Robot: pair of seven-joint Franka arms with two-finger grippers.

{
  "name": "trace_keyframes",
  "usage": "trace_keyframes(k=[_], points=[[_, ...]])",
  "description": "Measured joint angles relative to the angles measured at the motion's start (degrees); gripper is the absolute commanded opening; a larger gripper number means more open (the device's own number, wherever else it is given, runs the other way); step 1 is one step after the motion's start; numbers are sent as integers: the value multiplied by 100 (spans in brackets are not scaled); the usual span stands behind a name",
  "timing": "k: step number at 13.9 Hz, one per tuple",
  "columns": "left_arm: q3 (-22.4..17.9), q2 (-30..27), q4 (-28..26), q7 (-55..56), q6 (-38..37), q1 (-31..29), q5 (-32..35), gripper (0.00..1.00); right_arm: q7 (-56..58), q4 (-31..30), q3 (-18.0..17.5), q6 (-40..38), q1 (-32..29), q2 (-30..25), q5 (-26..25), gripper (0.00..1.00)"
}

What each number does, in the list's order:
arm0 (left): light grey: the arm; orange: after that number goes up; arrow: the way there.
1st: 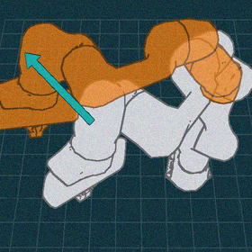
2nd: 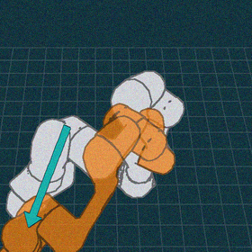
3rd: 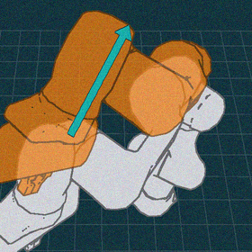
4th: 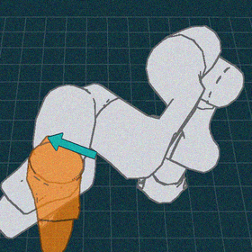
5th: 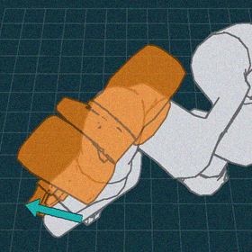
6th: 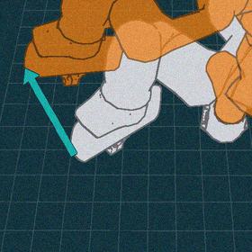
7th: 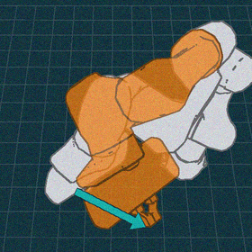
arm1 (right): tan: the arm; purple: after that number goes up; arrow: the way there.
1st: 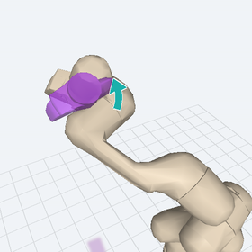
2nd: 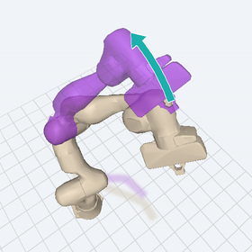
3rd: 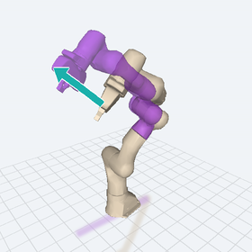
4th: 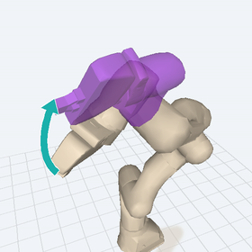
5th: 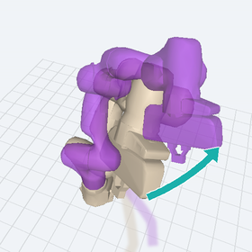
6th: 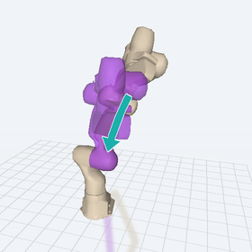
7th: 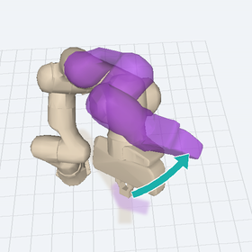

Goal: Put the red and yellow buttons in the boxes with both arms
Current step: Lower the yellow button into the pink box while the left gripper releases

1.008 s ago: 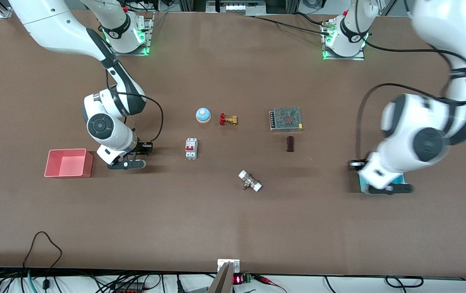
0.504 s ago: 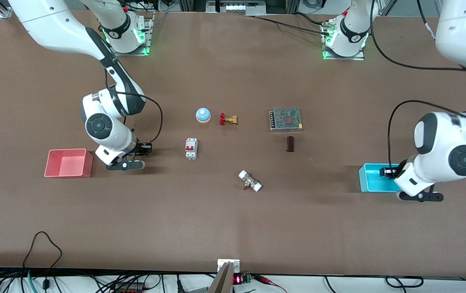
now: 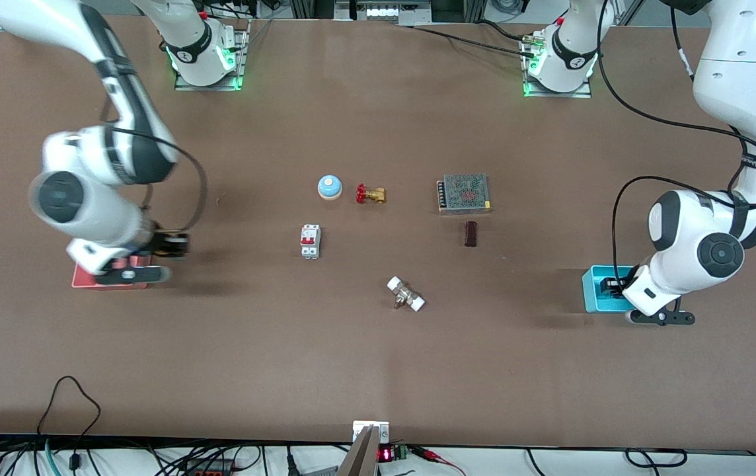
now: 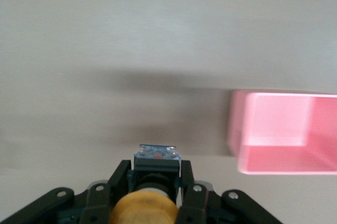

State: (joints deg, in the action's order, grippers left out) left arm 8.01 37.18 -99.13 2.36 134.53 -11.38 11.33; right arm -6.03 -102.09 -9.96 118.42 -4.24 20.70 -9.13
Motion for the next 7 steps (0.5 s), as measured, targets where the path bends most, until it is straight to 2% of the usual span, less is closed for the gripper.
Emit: trace_keyframes(k=[1,2,3,5,7], points=[[0,3,-81,0,138,-31,0,23,240,68,205,-88,-39,-33,77,0],[0,4,-153,0,255,-54,0,58,495,111,430,-125,-57,-33,166,0],[0,6,-194,0,307,-65,0,100,788,120,661,-127,-71,-13,226,0],[8,-1,-201,0,339,-67,0,100,1335,119,1070,-86,-89,98,265,0],[20,-16,-187,0,354,-67,0,100,1565,119,1273,108,-113,278,271,0]])
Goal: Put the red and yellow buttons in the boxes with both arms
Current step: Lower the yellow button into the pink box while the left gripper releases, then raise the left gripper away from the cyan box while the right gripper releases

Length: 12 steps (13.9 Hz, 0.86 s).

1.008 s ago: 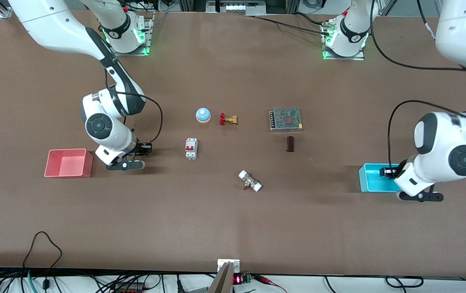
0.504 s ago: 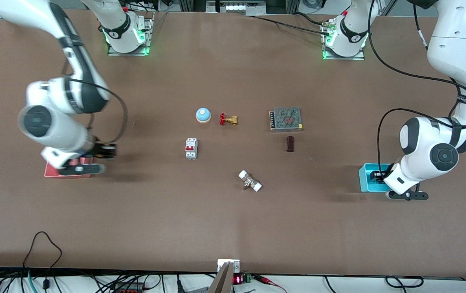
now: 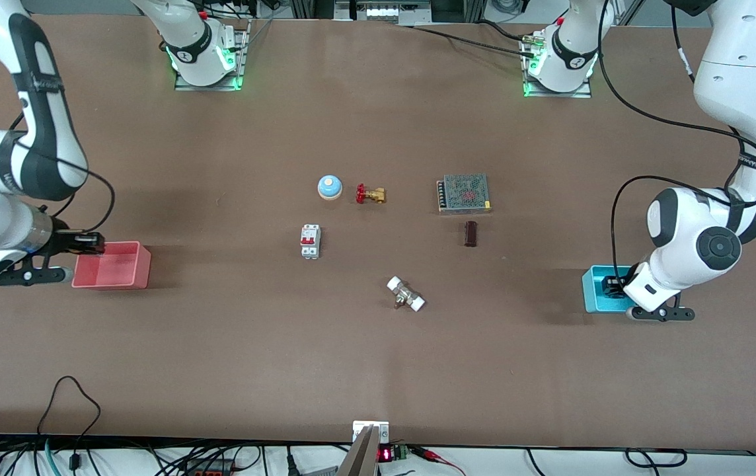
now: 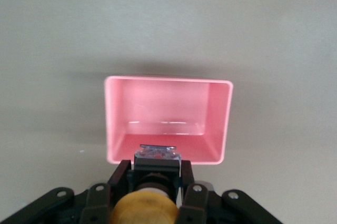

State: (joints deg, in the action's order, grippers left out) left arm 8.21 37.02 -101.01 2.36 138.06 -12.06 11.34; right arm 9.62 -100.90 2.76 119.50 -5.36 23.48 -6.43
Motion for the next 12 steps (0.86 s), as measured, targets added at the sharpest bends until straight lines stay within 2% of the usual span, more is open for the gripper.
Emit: trace_keyframes(k=[2,6,8,10,12], points=[[16,-88,36,0,-122,-3,0,100,14,0,16,258,8,171,0,0],[127,-697,217,0,-1014,-3,0,100,63,-12,19,709,-35,512,52,0],[291,-1043,534,0,-1907,-5,-1,100,102,-19,20,865,-56,681,55,0],[549,-1239,1125,0,-3070,4,0,100,174,-25,20,951,-59,814,56,0],[842,-1338,1683,16,-3879,13,-1,100,239,-27,21,1021,-60,914,57,1]])
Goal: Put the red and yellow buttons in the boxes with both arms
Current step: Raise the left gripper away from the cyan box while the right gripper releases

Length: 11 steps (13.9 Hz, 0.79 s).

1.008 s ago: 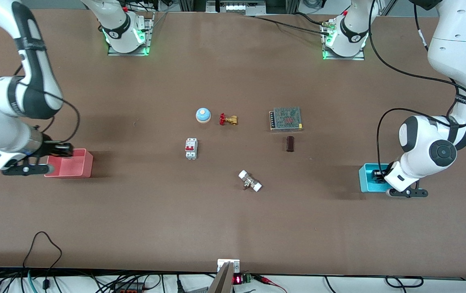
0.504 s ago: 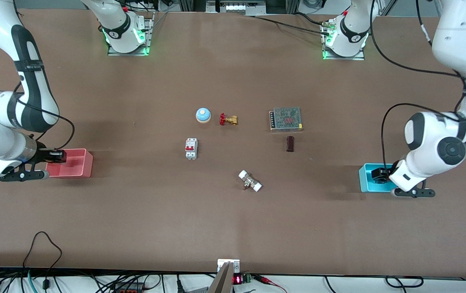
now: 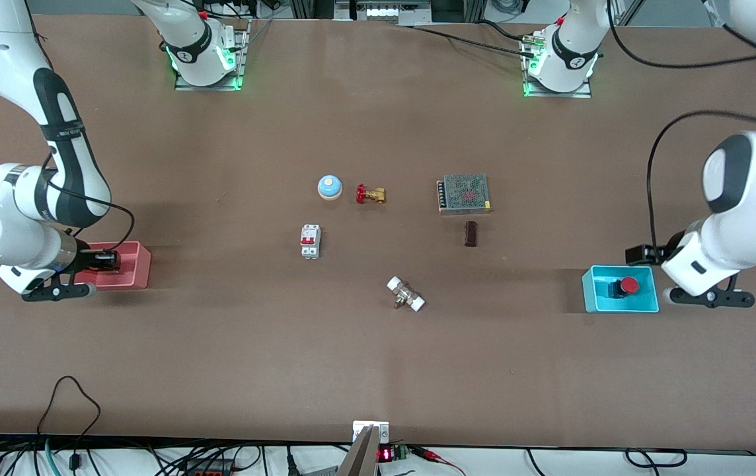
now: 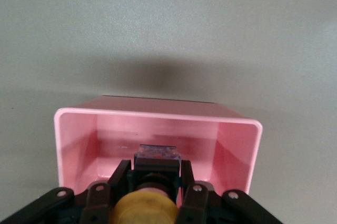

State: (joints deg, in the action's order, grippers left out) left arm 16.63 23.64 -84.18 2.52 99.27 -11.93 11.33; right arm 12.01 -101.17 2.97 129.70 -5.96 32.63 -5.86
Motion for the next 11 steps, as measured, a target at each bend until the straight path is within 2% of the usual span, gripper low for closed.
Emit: trace_keyframes(k=[2,3,4,5,6,9,10,11], points=[[176,-42,502,37,-487,12,0,100,27,-1,0,37,0,76,0,11],[200,-53,732,37,-719,12,0,100,30,-2,0,44,0,105,0,19],[208,-57,954,36,-926,9,0,100,33,-2,0,46,0,127,0,31],[219,-58,1117,36,-1044,7,0,100,34,-2,0,48,0,144,0,37],[235,-58,1245,36,-1098,7,0,100,35,-2,0,48,0,154,0,56],[252,-61,1490,38,-1217,5,-49,100,38,-2,0,52,0,159,1,81],[206,-84,1515,43,-1291,14,-150,100,38,-2,0,60,0,159,0,98],[31,-169,1483,43,-1346,107,-340,100,38,-2,0,76,0,159,1,100]])
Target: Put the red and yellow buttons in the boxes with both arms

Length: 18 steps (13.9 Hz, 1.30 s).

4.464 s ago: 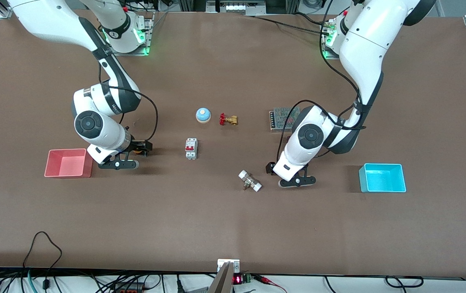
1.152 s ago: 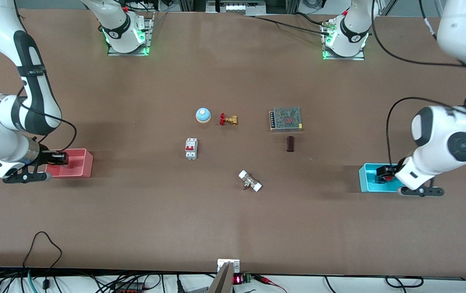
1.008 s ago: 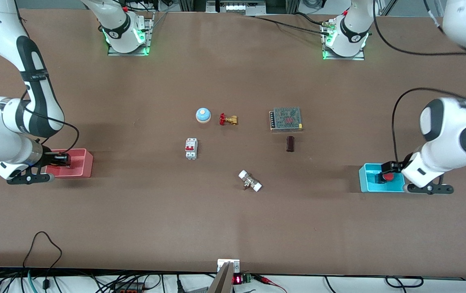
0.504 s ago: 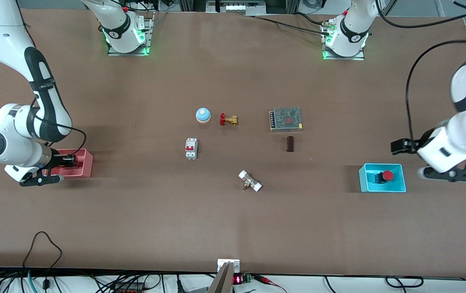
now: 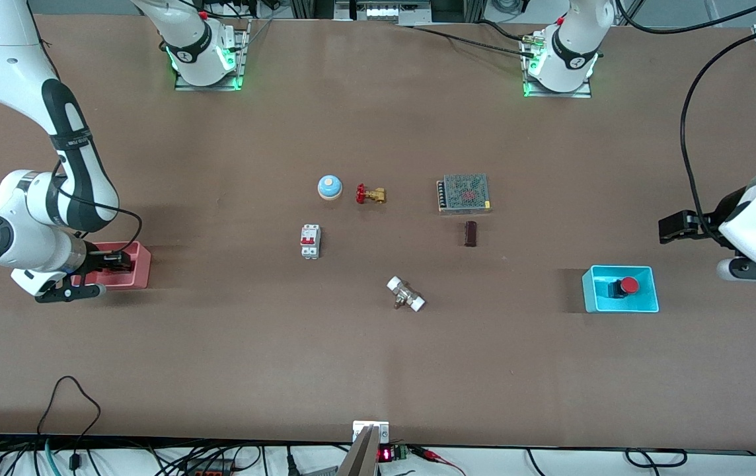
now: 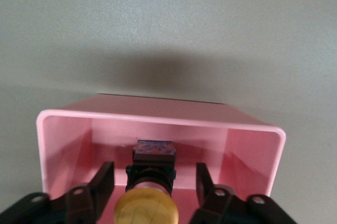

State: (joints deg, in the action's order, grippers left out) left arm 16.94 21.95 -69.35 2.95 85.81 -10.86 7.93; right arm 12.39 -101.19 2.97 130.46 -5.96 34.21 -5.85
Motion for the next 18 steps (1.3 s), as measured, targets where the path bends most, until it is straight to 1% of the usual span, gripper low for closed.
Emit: trace_keyframes(k=[1,2,3,4,5,6,8,11,14,16,18], points=[[-350,-175,-131,-2,-23,232,-254,100,0,0,0,10,0,0,1,100],[-781,-436,-396,-6,33,540,-513,100,1,0,0,15,0,0,1,100],[-1129,-762,-788,-13,232,815,-662,100,1,2,0,19,0,-1,1,100],[-1338,-1143,-1273,-13,521,1018,-711,100,1,9,0,22,1,-11,1,100],[-1431,-1509,-1752,-9,750,1124,-716,100,2,22,0,25,0,-41,2,100],[-1464,-1774,-2119,-9,878,1148,-716,100,1,40,0,7,1,-105,2,100],[-1483,-2024,-2512,-14,990,1147,-691,100,1,108,-3,-309,7,-382,2,100],[-1481,-2054,-2628,-15,1063,1170,-650,100,2,203,-54,-1131,22,-1091,31,100],[-1479,-2054,-2639,-15,1070,1179,-648,100,-25,303,-240,-1825,78,-1785,64,100],[-1479,-2054,-2640,-15,1065,1183,-648,100,-406,490,-382,-2510,133,-2139,97,100],[-1479,-2054,-2641,-15,1064,1188,-648,100,-883,660,-630,-2936,161,-2462,102,100]])
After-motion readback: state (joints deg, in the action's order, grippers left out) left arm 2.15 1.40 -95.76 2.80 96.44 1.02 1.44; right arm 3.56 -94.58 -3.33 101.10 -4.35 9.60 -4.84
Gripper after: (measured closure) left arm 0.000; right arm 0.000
